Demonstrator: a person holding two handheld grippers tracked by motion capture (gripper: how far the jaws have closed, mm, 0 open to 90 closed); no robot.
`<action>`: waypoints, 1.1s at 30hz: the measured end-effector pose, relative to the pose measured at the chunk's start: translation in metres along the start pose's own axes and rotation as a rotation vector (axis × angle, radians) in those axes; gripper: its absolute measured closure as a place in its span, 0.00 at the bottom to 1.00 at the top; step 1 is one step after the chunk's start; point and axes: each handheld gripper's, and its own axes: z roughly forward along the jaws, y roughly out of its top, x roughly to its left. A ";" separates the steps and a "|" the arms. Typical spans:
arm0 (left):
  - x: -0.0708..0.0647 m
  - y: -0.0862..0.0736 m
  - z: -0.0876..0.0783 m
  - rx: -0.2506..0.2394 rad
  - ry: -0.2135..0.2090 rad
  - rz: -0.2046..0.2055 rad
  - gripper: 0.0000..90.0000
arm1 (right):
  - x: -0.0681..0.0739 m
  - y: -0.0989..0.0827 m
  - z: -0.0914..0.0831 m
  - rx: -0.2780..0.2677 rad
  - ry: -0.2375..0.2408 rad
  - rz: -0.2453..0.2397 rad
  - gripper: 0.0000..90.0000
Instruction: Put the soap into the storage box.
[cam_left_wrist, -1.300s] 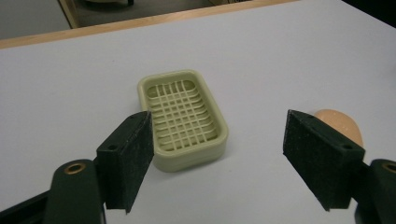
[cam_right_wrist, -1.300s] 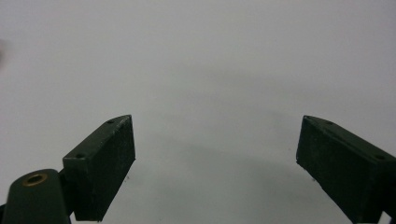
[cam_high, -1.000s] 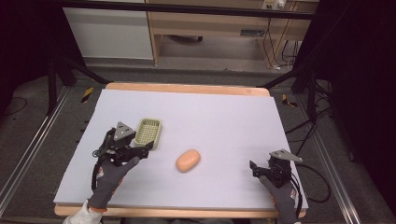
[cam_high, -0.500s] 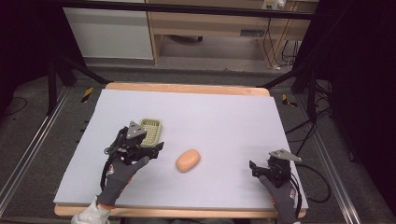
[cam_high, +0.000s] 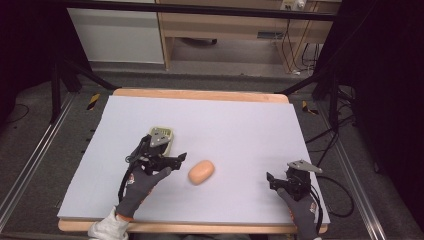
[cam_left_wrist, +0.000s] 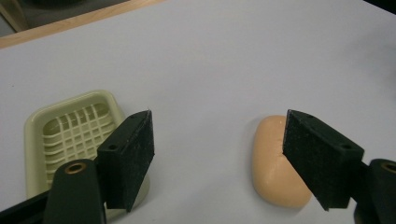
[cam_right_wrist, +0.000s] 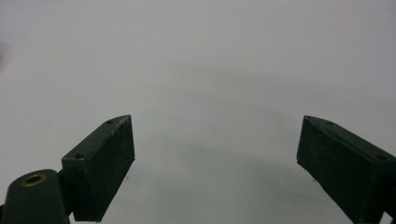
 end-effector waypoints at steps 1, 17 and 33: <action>-0.002 0.000 0.001 0.002 -0.001 0.003 0.27 | 0.000 0.000 0.000 0.002 0.001 -0.002 0.13; -0.021 -0.001 0.023 0.065 -0.042 0.049 0.24 | 0.003 0.000 0.001 0.009 0.013 -0.001 0.13; -0.036 -0.007 0.041 0.125 -0.077 0.090 0.22 | 0.005 0.000 0.001 0.012 0.015 -0.013 0.12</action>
